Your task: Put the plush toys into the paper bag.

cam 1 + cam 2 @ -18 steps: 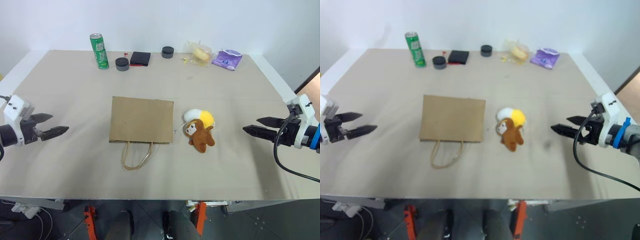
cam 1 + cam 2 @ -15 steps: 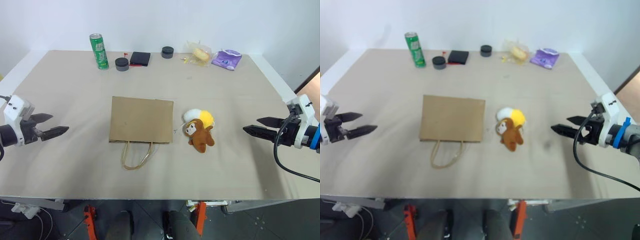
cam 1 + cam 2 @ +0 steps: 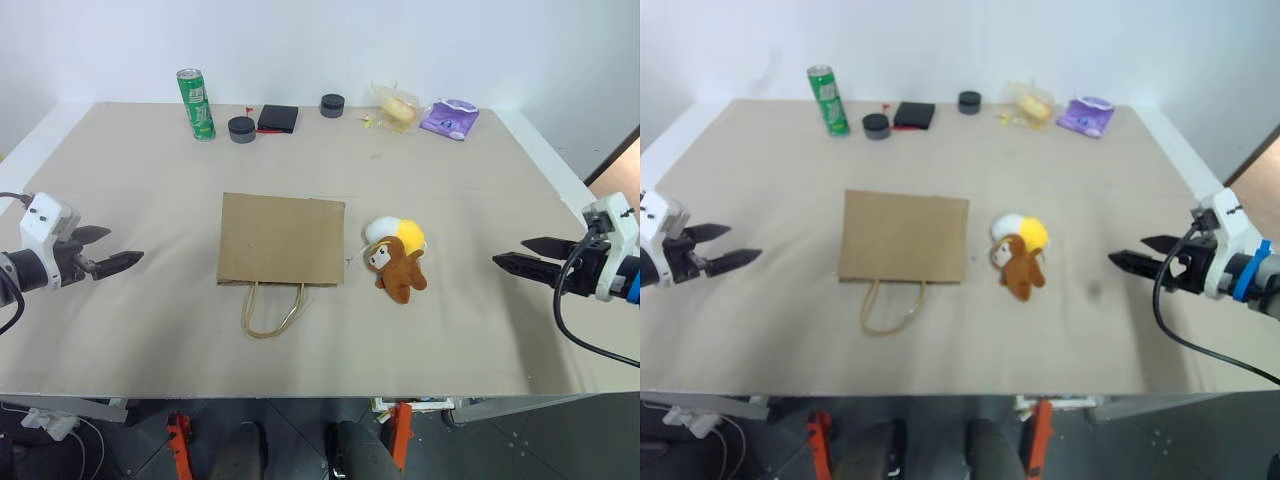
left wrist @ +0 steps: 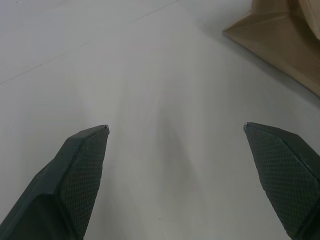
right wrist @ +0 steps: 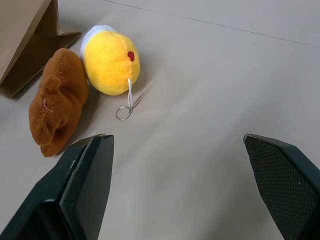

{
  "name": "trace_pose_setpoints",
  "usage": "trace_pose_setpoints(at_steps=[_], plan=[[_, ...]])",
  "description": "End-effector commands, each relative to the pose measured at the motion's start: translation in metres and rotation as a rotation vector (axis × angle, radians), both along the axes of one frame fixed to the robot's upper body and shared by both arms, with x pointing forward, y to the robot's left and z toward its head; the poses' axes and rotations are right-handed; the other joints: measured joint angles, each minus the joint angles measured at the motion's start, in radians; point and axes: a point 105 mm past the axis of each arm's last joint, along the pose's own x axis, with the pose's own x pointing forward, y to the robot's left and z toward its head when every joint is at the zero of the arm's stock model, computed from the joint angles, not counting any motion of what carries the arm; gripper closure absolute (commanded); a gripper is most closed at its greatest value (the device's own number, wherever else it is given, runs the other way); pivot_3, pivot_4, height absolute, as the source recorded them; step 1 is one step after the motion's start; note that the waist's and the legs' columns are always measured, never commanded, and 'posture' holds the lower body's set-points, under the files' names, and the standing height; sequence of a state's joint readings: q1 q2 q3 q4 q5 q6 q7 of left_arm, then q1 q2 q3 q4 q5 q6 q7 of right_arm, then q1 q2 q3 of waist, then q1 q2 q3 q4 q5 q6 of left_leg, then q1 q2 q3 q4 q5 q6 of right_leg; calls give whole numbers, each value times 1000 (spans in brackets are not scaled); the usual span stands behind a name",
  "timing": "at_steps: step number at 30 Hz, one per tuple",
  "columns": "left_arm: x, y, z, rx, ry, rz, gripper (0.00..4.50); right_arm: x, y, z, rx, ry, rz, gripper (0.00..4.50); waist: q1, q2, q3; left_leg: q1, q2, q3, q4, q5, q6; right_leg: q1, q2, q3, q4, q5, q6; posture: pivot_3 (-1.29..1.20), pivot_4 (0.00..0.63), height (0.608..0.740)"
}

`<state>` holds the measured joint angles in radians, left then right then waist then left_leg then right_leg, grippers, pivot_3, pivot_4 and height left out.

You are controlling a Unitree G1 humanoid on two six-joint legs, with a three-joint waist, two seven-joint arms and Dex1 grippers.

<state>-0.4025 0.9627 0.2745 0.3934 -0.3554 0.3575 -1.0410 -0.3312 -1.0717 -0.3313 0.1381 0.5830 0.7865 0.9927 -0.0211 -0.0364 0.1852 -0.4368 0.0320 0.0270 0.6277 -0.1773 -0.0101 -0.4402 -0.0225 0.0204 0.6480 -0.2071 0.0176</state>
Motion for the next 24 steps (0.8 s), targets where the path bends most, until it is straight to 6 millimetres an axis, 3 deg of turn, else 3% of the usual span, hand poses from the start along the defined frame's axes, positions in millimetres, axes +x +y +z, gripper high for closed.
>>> trace_pose_setpoints(at_steps=[1, 4, 6, 9, 12, 14, 17, 20, 24], plan=[[2, 0, 16, -18, -52, -12, 44, -2, -2, 20, -15, -74, 4, 0, 0, 0, 0, 0, 0, 0, 1, 0, 0, 0, 0, 0, 0, 1, 0, 0, 150, 740], [4, 0, 22, -28, -86, -15, 44, -2, 1, 25, 16, -100, 24, 0, 0, 0, 0, 0, 1, 1, 3, 0, 0, 0, 0, 0, 1, 2, 0, 0, 150, 740], [13, -13, 30, -19, -179, -52, 44, -8, 16, 33, 49, -134, 112, 0, 0, 0, 0, 0, 1, 0, 5, 0, 0, 1, 0, 0, 1, 2, 0, 0, 150, 740], [17, -51, 25, 90, -245, -207, 44, -32, 60, 50, 139, -174, 367, 0, 2, 1, 0, 0, 1, 0, 6, 0, 0, 2, 0, 0, 1, 4, 2, 0, 150, 740], [19, -84, 36, 148, -374, -338, 44, -61, 110, 60, 177, -199, 620, 0, 3, 0, 0, 0, 1, 0, 7, 0, 0, 3, 0, 0, 1, 4, 2, 0, 150, 740], [19, -102, 50, 195, -517, -404, 44, -64, 133, 60, 159, -253, 685, 0, 4, -1, -1, -1, 1, 0, 8, 0, 0, 3, 1, 0, 1, 4, 3, 0, 150, 740], [12, -129, 70, 223, -729, -483, 44, -64, 151, 53, 109, -289, 718, 0, 4, -2, -1, 0, 2, 0, 10, 0, 0, 3, 2, 1, 1, 6, 2, 0, 150, 740], [-13, -162, 49, 368, -863, -714, 44, -59, 161, 41, 72, -294, 726, 0, 4, -1, -1, 0, 1, 2, 11, 1, 1, 4, 0, 3, 0, 8, 4, 0, 150, 740], [-34, -174, 21, 444, -911, -896, 44, -55, 162, 32, 39, -294, 715, 0, 2, -1, -1, 1, 1, 7, 11, 1, 2, 4, 0, 8, 0, 9, 5, 0, 150, 740]])
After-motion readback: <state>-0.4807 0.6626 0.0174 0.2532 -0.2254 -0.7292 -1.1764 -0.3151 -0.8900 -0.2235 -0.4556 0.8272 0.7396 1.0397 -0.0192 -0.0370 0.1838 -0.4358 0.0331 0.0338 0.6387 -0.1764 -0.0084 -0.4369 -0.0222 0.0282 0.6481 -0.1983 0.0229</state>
